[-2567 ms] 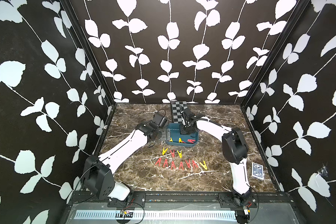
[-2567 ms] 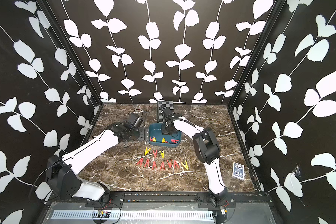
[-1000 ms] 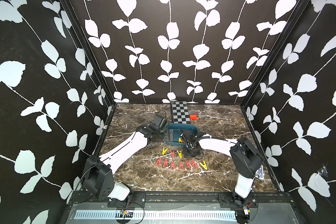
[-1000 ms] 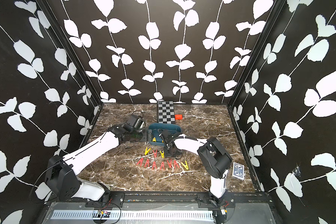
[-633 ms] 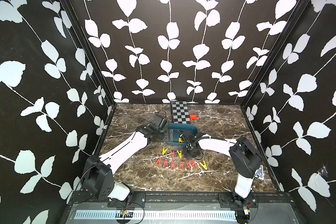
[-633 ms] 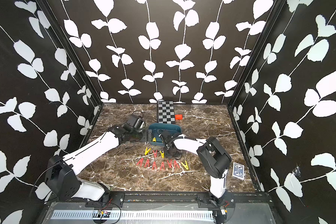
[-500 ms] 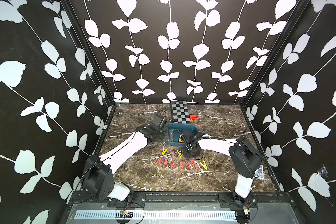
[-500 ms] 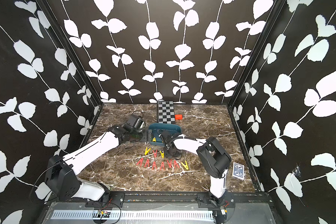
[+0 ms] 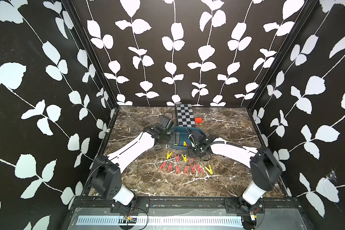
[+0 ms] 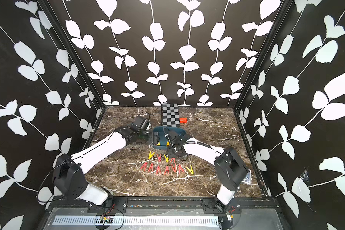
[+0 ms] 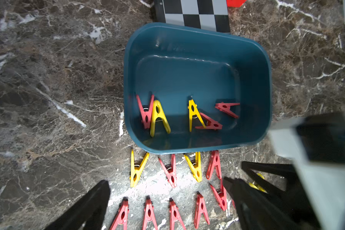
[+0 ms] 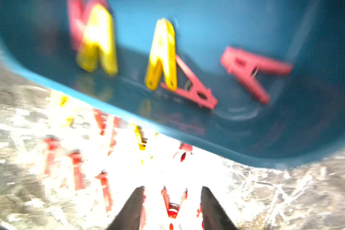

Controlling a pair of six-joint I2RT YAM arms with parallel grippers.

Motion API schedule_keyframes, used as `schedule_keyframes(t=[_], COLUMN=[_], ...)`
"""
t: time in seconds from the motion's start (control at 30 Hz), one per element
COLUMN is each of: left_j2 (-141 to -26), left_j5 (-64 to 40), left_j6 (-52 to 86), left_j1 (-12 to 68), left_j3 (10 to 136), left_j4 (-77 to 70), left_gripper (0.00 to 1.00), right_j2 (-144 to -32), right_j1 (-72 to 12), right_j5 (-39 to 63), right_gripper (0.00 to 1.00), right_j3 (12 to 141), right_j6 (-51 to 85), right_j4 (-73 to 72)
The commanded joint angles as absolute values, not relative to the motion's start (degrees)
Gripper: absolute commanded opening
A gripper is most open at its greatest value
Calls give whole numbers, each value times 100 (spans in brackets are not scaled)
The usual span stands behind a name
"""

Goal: Take the clothespins out of the storage box
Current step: Place the clothespin at the center of the board.

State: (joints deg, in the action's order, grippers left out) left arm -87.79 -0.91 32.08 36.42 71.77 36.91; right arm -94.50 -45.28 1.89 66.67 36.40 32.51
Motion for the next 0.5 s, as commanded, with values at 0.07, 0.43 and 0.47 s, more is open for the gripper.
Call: schedule_keyframes(t=[0.07, 0.43, 0.47], left_j2=[-9050, -9721, -9764], left_j5=[-204, 493, 533], left_j6=[3037, 2470, 2396], left_j1=[3604, 3504, 3466], left_j3=[7572, 8148, 8148], left_j4=[3781, 4301, 4291], left_gripper=[92, 89, 88], right_j2=[-8857, -8508, -8516], right_j1=[-4445, -3795, -3765], right_j5=[-175, -204, -187], right_gripper=[64, 99, 99], right_j3=[6474, 6430, 6441], right_j6=[3413, 3287, 3272], right_j4=[2993, 2690, 2681])
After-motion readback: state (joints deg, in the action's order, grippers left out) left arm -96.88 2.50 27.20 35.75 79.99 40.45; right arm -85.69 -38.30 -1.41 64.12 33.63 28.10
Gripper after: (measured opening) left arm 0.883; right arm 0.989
